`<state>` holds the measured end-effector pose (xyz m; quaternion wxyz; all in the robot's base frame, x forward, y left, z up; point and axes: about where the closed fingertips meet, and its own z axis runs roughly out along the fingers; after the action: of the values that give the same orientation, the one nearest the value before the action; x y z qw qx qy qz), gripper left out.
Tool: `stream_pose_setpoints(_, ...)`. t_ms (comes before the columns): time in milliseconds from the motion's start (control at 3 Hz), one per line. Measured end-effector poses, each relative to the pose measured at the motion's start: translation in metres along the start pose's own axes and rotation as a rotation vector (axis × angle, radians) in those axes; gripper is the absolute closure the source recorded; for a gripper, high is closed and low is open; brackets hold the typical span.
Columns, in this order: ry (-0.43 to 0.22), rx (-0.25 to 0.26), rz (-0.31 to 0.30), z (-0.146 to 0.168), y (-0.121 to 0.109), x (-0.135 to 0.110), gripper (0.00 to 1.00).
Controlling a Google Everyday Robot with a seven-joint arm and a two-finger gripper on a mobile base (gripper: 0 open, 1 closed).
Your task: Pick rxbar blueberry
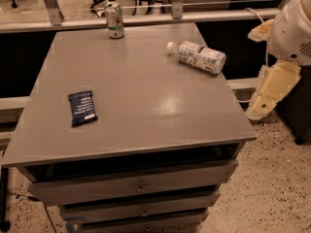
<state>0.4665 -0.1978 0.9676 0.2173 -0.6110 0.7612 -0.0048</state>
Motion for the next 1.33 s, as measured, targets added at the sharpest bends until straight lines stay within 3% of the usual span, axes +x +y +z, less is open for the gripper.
stream_pose_setpoints(333,-0.232,-0.067,-0.112,0.04,-0.001,-0.064,0.0)
stream_pose_setpoints(667,-0.417,-0.143,-0.204,0.065,0.004,-0.125,0.0)
stream_pose_setpoints(1000,-0.587,-0.28,-0.291,0.106,0.018,-0.2,0.0)
stream_pose_setpoints(1333,-0.587,-0.28,-0.291,0.106,0.018,-0.2,0.0)
